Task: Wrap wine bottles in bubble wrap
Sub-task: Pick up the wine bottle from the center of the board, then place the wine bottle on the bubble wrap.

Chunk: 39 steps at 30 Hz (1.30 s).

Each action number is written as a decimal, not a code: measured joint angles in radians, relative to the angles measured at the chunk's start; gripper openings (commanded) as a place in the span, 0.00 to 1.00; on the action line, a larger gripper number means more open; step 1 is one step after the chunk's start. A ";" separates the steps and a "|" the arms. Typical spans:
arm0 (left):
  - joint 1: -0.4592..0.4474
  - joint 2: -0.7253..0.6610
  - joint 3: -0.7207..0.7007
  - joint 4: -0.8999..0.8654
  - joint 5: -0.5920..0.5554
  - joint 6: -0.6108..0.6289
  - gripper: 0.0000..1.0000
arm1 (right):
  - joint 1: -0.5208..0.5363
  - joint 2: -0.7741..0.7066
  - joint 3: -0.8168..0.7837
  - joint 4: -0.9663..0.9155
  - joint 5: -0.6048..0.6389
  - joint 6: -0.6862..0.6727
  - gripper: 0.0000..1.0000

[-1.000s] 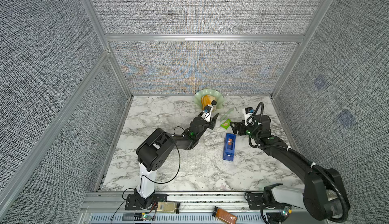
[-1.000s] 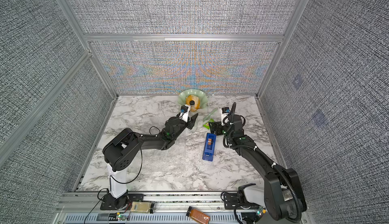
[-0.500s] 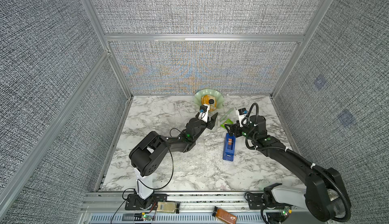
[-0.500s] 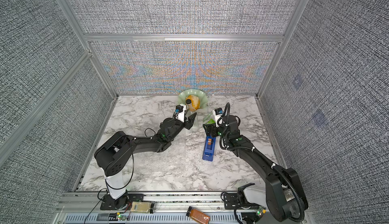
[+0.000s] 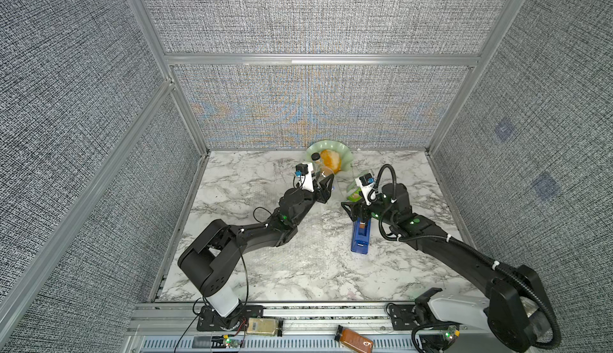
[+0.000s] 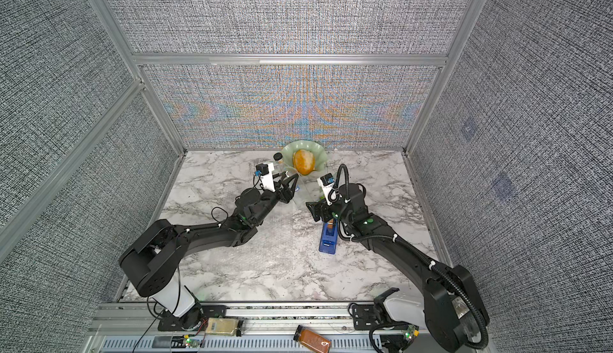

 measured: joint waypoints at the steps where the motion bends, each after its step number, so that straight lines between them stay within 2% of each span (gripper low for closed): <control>1: 0.008 -0.018 -0.010 -0.014 0.001 -0.030 0.29 | 0.019 0.004 0.004 -0.001 0.000 -0.012 0.98; 7: 0.069 -0.134 -0.077 -0.116 0.048 -0.207 0.29 | 0.118 0.072 0.058 -0.032 0.004 -0.080 0.99; 12: 0.101 -0.236 -0.116 -0.210 0.103 -0.298 0.29 | 0.166 0.196 0.216 -0.101 0.023 -0.093 0.98; 14: 0.107 -0.272 -0.131 -0.241 0.131 -0.321 0.29 | 0.186 0.248 0.283 -0.115 0.025 -0.102 0.95; 18: 0.117 -0.331 -0.157 -0.288 0.153 -0.343 0.29 | 0.206 0.343 0.385 -0.176 -0.002 -0.116 0.76; 24: 0.129 -0.391 -0.167 -0.365 0.107 -0.347 0.30 | 0.214 0.439 0.527 -0.304 -0.131 -0.162 0.39; 27: 0.132 -0.417 -0.185 -0.388 0.104 -0.345 0.43 | 0.218 0.446 0.539 -0.334 -0.163 -0.179 0.31; 29: 0.135 -0.442 -0.197 -0.402 0.107 -0.349 0.65 | 0.227 0.442 0.538 -0.336 -0.160 -0.179 0.30; 31: 0.140 -0.466 -0.198 -0.430 0.116 -0.338 0.83 | 0.233 0.435 0.535 -0.336 -0.156 -0.180 0.28; 32: 0.147 -0.485 -0.198 -0.465 0.120 -0.324 0.88 | 0.233 0.429 0.536 -0.337 -0.134 -0.159 0.28; 35: 0.168 -0.535 -0.190 -0.554 0.154 -0.296 0.95 | 0.224 0.425 0.541 -0.342 -0.062 -0.151 0.28; 39: 0.217 -0.615 -0.198 -0.686 0.194 -0.267 0.98 | 0.222 0.472 0.614 -0.425 -0.023 -0.161 0.27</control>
